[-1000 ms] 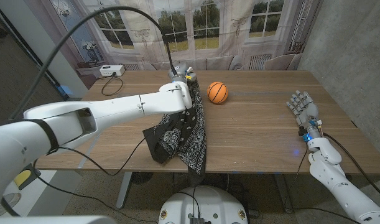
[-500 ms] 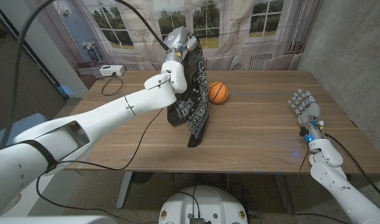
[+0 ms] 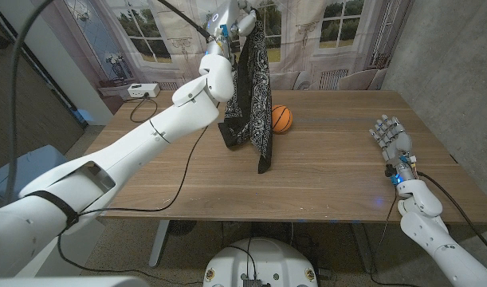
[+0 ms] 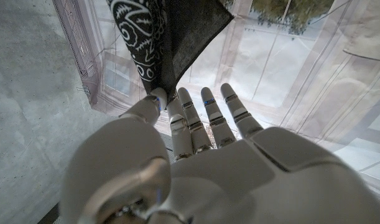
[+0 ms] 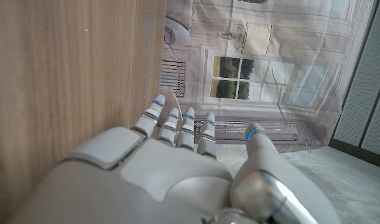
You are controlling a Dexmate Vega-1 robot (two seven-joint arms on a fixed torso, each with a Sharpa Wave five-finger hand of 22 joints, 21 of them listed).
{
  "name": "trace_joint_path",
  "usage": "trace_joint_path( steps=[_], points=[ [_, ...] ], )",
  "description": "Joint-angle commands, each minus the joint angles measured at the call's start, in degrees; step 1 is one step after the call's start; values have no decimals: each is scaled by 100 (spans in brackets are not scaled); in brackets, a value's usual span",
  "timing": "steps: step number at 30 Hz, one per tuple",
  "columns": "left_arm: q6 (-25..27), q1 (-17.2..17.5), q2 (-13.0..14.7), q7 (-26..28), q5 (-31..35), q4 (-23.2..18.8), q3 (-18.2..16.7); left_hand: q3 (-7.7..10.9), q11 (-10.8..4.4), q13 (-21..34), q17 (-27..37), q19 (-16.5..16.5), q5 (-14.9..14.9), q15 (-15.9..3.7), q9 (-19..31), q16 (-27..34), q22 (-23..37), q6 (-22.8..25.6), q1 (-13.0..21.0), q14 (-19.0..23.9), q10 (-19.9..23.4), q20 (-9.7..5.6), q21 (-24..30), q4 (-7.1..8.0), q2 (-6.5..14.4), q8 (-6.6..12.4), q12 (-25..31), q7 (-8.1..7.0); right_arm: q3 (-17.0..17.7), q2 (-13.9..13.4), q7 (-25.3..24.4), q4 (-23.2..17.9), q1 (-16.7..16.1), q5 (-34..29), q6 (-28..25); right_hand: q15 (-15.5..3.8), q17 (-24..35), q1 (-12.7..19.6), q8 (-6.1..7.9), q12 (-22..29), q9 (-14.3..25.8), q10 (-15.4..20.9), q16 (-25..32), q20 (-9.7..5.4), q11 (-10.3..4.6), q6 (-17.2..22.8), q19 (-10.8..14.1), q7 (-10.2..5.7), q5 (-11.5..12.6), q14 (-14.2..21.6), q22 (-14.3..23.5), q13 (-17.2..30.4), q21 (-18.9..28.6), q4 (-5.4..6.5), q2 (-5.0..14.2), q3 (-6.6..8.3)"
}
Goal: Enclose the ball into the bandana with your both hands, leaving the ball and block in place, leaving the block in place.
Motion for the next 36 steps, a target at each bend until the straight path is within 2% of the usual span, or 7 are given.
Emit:
trace_joint_path(
  steps=[1,7,14,20,26,30,36],
  points=[
    [65,-161,-468,-244,1317,173,-190,33,-5,31,8,0,26,-474,63,-27,11,0,-12,-4,-6,-19,49,33,65,258,-22,-22,-77,-862,-1329,-1380,-892,-893,-792,57,43,149,78,123,23,385,160,75,104,287,139,76,-3,452,39,47,50,-129,-145,-24],
    [35,-401,-688,-351,1666,392,-186,36,-46,36,3,16,23,-498,114,-40,10,-21,-23,-1,14,-61,70,33,53,315,-27,-41,-93,-1197,-1326,-1678,-1113,-975,-1159,35,88,199,149,189,29,670,244,152,120,581,208,169,-2,692,47,63,67,-163,-218,-66],
    [303,-733,-971,-553,2171,627,-46,44,-84,41,-9,38,19,-524,146,-52,9,-7,-24,16,54,-74,95,16,33,378,-26,-77,-138,-1494,-1575,-2029,-1329,-1182,-1625,-22,153,392,227,299,36,1133,396,189,181,967,387,326,-8,1072,57,85,118,-210,-163,-31],
    [337,-894,-1128,-605,2520,675,53,44,-94,44,-15,53,14,-547,145,-63,8,-6,-43,19,61,-86,112,22,25,403,-32,-84,-226,-1807,-1582,-2379,-1421,-1274,-2123,-77,173,472,238,314,38,1221,435,177,186,1048,446,354,-7,1165,59,91,133,-233,-153,-13],
    [342,-1032,-1301,-655,2751,740,83,44,-111,48,-19,74,8,-560,134,-68,6,4,-52,33,75,-108,132,17,21,429,-38,-94,-391,-2179,-1212,-2613,-1307,-1231,-2647,-103,216,573,240,333,41,1327,516,151,223,1125,545,397,-15,1340,65,102,162,-247,-137,4],
    [350,-1078,-1409,-735,2808,732,62,44,-134,50,-21,84,4,-575,124,-71,6,25,-57,42,90,-115,144,15,21,450,-40,-116,-523,-2126,-1087,-2532,-1179,-1288,-2553,-148,297,645,238,361,44,1457,665,109,286,1230,745,449,-26,1634,77,116,230,-232,-122,-7],
    [350,-1149,-1469,-939,2884,635,49,47,-151,53,-25,93,-1,-586,109,-78,4,35,-64,47,97,-131,158,13,19,468,-47,-153,-684,-2216,-732,-2530,-991,-1256,-2594,-106,332,681,215,352,45,1461,646,132,290,1220,742,450,-30,1547,81,122,223,-224,-101,-6]
  ],
)
